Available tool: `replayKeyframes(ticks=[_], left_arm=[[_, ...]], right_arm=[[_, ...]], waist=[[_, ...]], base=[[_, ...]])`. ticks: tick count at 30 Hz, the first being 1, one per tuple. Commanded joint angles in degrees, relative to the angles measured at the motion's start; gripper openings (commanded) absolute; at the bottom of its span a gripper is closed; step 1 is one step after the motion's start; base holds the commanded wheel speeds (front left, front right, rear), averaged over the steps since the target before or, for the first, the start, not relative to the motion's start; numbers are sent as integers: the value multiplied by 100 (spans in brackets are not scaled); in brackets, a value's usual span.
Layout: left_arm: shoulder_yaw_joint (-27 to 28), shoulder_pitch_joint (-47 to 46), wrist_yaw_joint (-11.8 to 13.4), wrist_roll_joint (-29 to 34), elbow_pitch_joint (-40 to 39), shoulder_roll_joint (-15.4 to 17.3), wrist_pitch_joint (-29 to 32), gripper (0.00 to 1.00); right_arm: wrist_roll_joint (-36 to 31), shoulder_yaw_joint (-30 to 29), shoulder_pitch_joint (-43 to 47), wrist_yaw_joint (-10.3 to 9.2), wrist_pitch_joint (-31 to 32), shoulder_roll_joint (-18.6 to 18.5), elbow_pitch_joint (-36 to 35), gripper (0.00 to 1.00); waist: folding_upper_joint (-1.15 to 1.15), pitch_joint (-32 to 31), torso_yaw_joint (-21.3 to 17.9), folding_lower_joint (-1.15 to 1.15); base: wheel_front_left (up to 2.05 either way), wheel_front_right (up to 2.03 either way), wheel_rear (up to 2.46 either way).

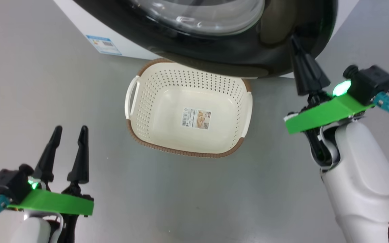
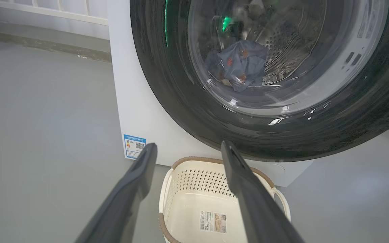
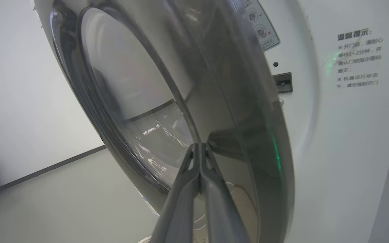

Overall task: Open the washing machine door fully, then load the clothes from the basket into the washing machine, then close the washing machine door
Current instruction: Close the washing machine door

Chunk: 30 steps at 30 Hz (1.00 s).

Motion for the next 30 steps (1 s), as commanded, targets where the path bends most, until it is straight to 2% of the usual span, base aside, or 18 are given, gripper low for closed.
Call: replayKeyframes(ticks=[1,12,30], left_arm=[[204,-141,-18,-30,-139,188,-68,100],[110,-316,-18,-78,-198,174,-68,100],[-38,-548,-18,-145,-271,216,-68,100]], right_arm=[[-45,41,-102,7,-26,107,-119,0],[-201,-586,-771,7,-26,136,30,0],[-485,-1300,-1640,7,-26,260,179,0]], waist=[[0,36,37,0],[0,249,206,0],[0,536,346,0]], base=[[0,0,0],[0,0,0],[0,0,0]])
